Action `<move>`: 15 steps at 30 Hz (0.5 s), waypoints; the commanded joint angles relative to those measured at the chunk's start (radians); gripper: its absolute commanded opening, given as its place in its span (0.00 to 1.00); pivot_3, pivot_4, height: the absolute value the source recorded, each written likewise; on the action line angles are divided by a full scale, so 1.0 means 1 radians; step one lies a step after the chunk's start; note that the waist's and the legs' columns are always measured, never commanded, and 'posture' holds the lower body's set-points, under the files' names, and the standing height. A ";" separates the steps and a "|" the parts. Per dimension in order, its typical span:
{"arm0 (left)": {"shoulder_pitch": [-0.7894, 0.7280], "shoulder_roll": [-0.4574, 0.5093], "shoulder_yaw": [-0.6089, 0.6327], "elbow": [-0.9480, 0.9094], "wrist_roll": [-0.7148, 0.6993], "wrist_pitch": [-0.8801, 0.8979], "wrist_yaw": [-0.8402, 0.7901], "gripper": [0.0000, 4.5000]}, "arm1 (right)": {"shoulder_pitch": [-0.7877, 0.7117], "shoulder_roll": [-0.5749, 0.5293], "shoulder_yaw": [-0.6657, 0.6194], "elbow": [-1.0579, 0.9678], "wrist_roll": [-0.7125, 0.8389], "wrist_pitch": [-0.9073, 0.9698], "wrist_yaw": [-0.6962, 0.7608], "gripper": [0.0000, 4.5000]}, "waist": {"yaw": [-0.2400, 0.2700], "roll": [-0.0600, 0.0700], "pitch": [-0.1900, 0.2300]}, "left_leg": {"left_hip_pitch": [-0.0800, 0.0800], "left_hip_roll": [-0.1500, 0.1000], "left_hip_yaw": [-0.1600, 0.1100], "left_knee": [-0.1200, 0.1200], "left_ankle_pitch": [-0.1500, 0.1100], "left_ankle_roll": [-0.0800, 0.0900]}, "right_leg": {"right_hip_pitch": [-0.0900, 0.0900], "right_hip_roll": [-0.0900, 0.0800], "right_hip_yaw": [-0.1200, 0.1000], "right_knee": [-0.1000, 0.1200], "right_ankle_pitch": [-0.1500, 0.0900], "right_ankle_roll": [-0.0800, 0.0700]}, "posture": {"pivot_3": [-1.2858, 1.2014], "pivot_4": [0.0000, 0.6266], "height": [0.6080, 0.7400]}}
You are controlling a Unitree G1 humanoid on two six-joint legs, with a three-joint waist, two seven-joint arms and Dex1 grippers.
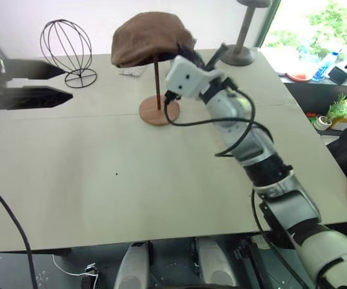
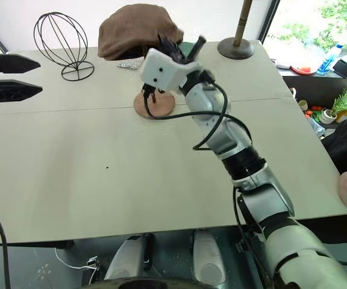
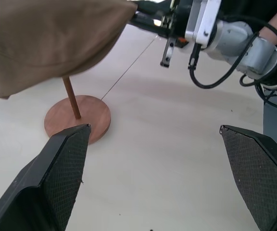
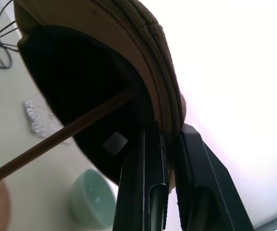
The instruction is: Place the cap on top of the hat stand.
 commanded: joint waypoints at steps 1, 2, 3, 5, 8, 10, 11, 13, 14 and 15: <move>-0.025 0.006 0.040 -0.009 -0.004 -0.017 0.008 1.00 | -0.075 -0.009 -0.023 -0.025 -0.034 -0.055 -0.016 0.00 | -0.002 0.000 0.000 | 0.000 0.000 0.000 0.000 0.000 0.000 | 0.000 0.000 0.000 0.000 0.000 0.000 | 0.52 0.24 1.00; -0.025 0.006 0.041 -0.009 -0.004 -0.018 0.009 1.00 | -0.085 -0.005 -0.029 -0.025 -0.032 -0.056 -0.013 0.00 | -0.003 0.000 0.000 | 0.000 0.000 0.000 0.000 0.000 0.000 | 0.000 0.000 0.000 0.000 0.000 0.000 | 0.52 0.24 1.00; -0.023 0.006 0.042 -0.009 -0.004 -0.019 0.010 1.00 | -0.091 0.002 -0.033 -0.026 -0.029 -0.055 -0.011 0.00 | -0.004 0.000 0.000 | 0.000 0.000 0.000 0.000 0.000 0.000 | 0.000 0.000 0.000 0.000 0.000 0.000 | 0.52 0.24 1.00; -0.021 0.006 0.044 -0.010 -0.006 -0.018 0.013 1.00 | -0.099 0.018 -0.036 -0.025 -0.024 -0.051 -0.006 0.00 | -0.005 0.000 0.000 | 0.000 0.000 0.000 0.000 0.000 0.000 | 0.000 0.000 0.000 0.000 0.000 0.000 | 0.52 0.24 1.00; -0.017 0.006 0.049 -0.015 -0.009 -0.015 0.016 1.00 | -0.081 0.047 -0.020 -0.017 -0.022 -0.045 0.008 0.00 | -0.007 0.000 0.000 | 0.000 0.000 0.000 0.000 0.000 0.000 | 0.000 0.000 0.000 0.000 0.000 0.000 | 0.52 0.24 1.00; -0.009 0.007 0.056 -0.024 -0.012 -0.012 0.019 1.00 | -0.067 0.063 -0.012 0.017 -0.029 -0.039 0.007 0.00 | -0.009 0.000 0.000 | 0.000 0.000 0.000 0.000 0.000 0.000 | 0.000 0.000 0.000 0.000 0.000 0.001 | 0.52 0.24 1.00; -0.004 0.008 0.060 -0.027 -0.013 -0.011 0.020 1.00 | -0.063 0.069 -0.009 0.035 -0.036 -0.034 0.004 0.00 | -0.009 0.000 0.000 | 0.000 0.000 0.000 0.000 0.000 0.000 | 0.000 0.000 0.000 0.000 0.000 0.001 | 0.52 0.24 1.00; 0.002 0.010 0.064 -0.032 -0.014 -0.011 0.022 1.00 | -0.056 0.079 -0.001 0.064 -0.053 -0.024 -0.004 0.00 | -0.009 0.000 0.000 | 0.000 0.000 0.000 0.000 0.000 0.000 | 0.000 0.000 0.000 0.000 0.000 0.001 | 0.52 0.24 1.00; 0.002 0.010 0.065 -0.031 -0.013 -0.011 0.023 1.00 | -0.052 0.083 0.001 0.073 -0.062 -0.016 -0.006 0.00 | -0.008 0.000 0.000 | 0.000 0.000 0.000 0.000 0.000 0.000 | 0.000 0.000 0.000 0.000 0.000 0.000 | 0.52 0.24 1.00; 0.001 0.012 0.066 -0.029 -0.012 -0.012 0.023 1.00 | -0.041 0.087 0.003 0.077 -0.069 -0.002 -0.006 0.00 | -0.009 0.000 0.000 | 0.000 0.000 0.000 0.000 0.000 0.000 | 0.000 0.000 0.000 0.000 0.000 0.000 | 0.52 0.24 1.00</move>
